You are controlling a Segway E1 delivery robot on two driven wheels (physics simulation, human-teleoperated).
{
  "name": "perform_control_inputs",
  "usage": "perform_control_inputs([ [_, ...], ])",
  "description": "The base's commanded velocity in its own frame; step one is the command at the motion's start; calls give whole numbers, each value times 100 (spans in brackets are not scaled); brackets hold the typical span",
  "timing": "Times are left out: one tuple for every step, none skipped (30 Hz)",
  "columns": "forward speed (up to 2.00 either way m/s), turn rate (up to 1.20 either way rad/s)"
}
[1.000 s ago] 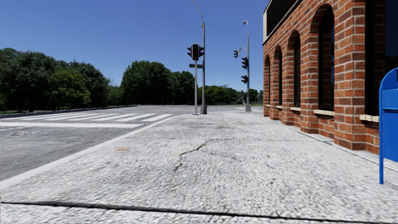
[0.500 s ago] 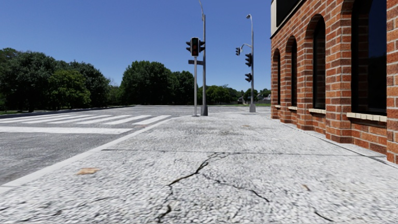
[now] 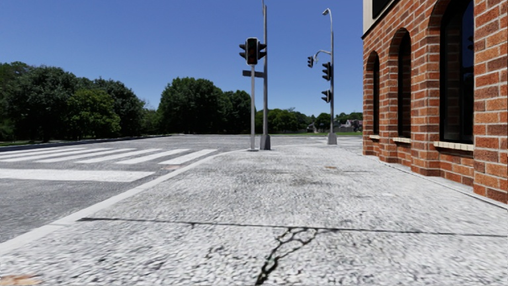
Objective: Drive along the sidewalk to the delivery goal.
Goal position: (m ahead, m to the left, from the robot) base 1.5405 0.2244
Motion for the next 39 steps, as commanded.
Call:
perform_control_inputs([
  [134, 32],
  [127, 35],
  [127, 35],
  [125, 35],
  [124, 35],
  [121, 35],
  [121, 35],
  [121, 35],
  [120, 35],
  [120, 35],
  [120, 35],
  [119, 35],
  [117, 35],
  [113, 32],
  [113, 32],
  [105, 22],
  [97, 12],
  [87, 8],
  [87, 8],
  [74, 0],
  [45, 0],
  [29, 0],
  [29, 0],
  [0, 0],
  [0, 0],
  [0, 0],
  [0, 0],
  [0, 0],
  [0, 0],
  [0, 0],
  [0, 0],
  [0, 0],
  [0, 0],
  [0, 0],
  [0, 0],
  [0, 0],
  [0, 0],
  [0, 0],
  [0, 0],
])
